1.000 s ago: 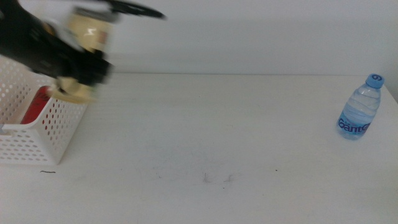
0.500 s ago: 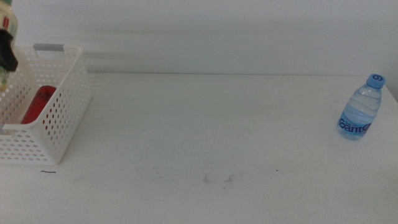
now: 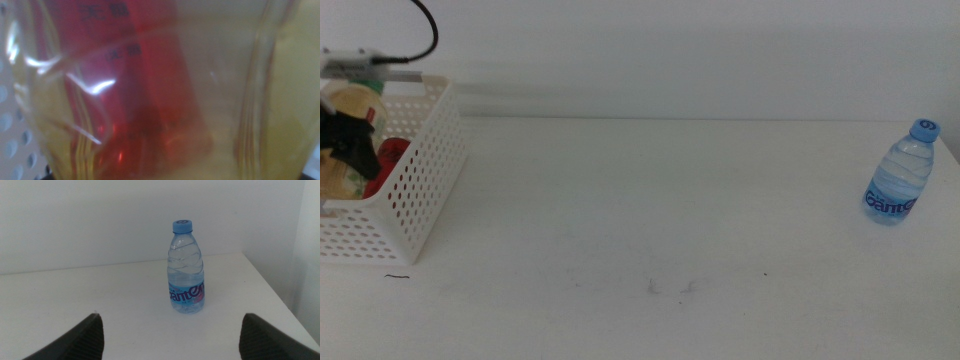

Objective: Use arms to grab the bottles and put them into the dustbin to the left of the table.

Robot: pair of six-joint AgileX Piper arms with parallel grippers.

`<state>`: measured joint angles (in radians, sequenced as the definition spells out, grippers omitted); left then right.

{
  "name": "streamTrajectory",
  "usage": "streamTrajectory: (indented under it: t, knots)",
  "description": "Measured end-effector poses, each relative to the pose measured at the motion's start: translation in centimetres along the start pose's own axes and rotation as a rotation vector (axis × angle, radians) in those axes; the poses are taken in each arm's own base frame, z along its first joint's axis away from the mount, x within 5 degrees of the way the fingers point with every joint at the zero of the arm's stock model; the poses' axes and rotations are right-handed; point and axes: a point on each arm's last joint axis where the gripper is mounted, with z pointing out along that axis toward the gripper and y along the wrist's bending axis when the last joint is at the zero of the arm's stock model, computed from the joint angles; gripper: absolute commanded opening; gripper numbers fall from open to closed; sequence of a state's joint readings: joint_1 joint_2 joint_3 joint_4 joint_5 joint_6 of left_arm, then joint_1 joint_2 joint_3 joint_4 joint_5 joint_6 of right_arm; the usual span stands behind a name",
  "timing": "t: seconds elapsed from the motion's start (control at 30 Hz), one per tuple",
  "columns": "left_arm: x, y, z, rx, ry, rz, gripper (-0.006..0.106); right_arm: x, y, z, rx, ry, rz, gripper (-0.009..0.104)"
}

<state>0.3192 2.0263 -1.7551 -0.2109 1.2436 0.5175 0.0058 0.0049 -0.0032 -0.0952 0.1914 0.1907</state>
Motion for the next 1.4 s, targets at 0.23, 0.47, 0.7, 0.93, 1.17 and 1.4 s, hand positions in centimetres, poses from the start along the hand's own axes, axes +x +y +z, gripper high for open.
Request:
streamTrajectory:
  t: [0.23,0.47,0.7,0.93,1.17,1.4]
  knots:
    - [-0.1,0.6,2.7,0.031,0.05,0.006,0.045,0.0,0.0,0.0,0.0,0.0,0.0,0.088]
    - [-0.4,0.5,2.5,0.04,0.02,-0.022,0.094,0.0,0.0,0.0,0.0,0.0,0.0,0.088]
    - [-0.9,-2.1,-2.8,0.06,-0.136,-0.041,0.094,0.0,0.0,0.0,0.0,0.0,0.0,0.088]
    - [-0.8,-11.7,-12.6,0.245,-0.445,0.127,0.094,0.0,0.0,0.0,0.0,0.0,0.0,0.088]
    - [5.1,-25.6,-21.5,0.378,-0.643,0.563,0.094,0.0,0.0,0.0,0.0,0.0,0.0,0.088]
    - [10.6,-30.8,-23.5,0.411,-0.633,0.8,0.094,0.0,0.0,0.0,0.0,0.0,0.0,0.088]
